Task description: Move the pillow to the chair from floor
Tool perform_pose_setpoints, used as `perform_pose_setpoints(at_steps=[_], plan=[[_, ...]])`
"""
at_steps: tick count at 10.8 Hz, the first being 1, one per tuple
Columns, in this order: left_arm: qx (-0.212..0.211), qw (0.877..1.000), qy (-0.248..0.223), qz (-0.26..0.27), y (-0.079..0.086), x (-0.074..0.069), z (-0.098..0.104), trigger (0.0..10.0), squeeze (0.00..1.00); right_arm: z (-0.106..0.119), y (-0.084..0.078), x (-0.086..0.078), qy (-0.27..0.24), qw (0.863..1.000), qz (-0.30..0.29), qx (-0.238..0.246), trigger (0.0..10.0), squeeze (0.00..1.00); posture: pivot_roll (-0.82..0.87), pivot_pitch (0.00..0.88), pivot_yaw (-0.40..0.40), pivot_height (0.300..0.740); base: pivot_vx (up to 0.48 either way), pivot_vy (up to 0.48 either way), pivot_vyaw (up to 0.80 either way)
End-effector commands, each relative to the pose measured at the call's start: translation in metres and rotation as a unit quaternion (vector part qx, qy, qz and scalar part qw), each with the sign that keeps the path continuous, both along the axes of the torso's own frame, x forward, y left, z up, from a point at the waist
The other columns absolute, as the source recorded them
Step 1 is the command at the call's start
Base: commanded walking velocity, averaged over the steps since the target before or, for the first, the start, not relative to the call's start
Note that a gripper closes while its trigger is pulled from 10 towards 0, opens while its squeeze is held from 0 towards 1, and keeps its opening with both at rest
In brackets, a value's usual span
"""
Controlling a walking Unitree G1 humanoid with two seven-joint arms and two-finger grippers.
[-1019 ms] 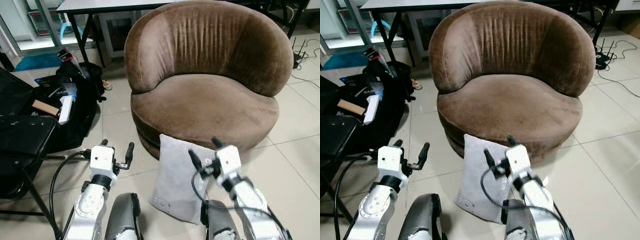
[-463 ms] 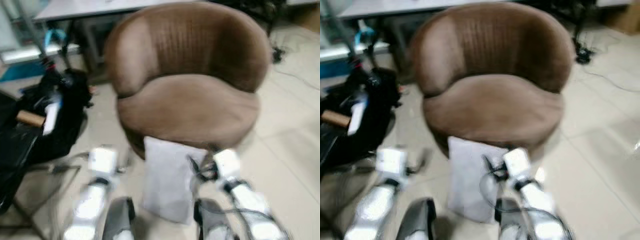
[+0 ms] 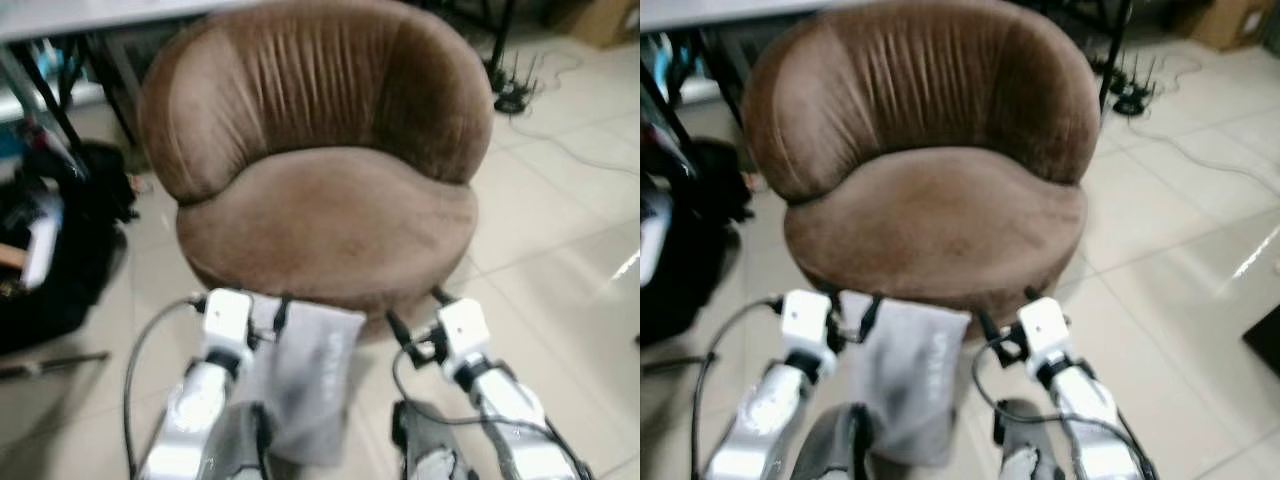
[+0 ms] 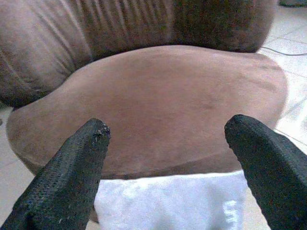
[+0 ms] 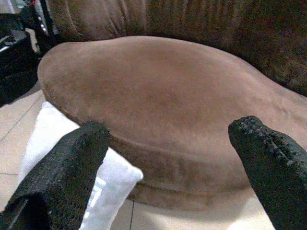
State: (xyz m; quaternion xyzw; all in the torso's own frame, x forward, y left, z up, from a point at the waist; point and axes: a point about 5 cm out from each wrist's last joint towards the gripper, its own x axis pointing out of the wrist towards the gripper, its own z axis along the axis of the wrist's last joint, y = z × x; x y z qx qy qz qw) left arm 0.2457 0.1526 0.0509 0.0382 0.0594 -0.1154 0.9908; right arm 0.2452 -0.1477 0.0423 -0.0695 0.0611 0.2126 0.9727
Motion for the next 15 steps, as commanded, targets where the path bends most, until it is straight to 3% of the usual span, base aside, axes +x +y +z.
perform_pose_setpoints(at_steps=[1, 6, 15], plan=[[0.008, 1.000, 0.016, 0.012, 0.007, -0.005, -0.006, 10.0, 0.00, -0.002, 0.007, -0.001, 0.009, 1.000, 0.011, -0.003, 10.0, 0.00, -0.10, 0.000, 0.062, 0.575, 0.000, 0.000, 0.00], [0.000, 0.999, 0.022, 0.025, 0.007, -0.006, -0.008, 10.0, 0.00, -0.005, 0.002, 0.001, 0.032, 0.999, -0.002, -0.005, 10.0, 0.00, -0.10, 0.000, 0.056, 0.566, 0.000, 0.000, 0.37], [-0.004, 0.999, 0.027, 0.031, 0.009, -0.006, -0.009, 10.0, 0.00, -0.019, -0.001, 0.000, 0.055, 0.998, -0.005, -0.015, 10.0, 0.00, -0.10, 0.000, 0.060, 0.437, 0.000, 0.000, 0.00]])
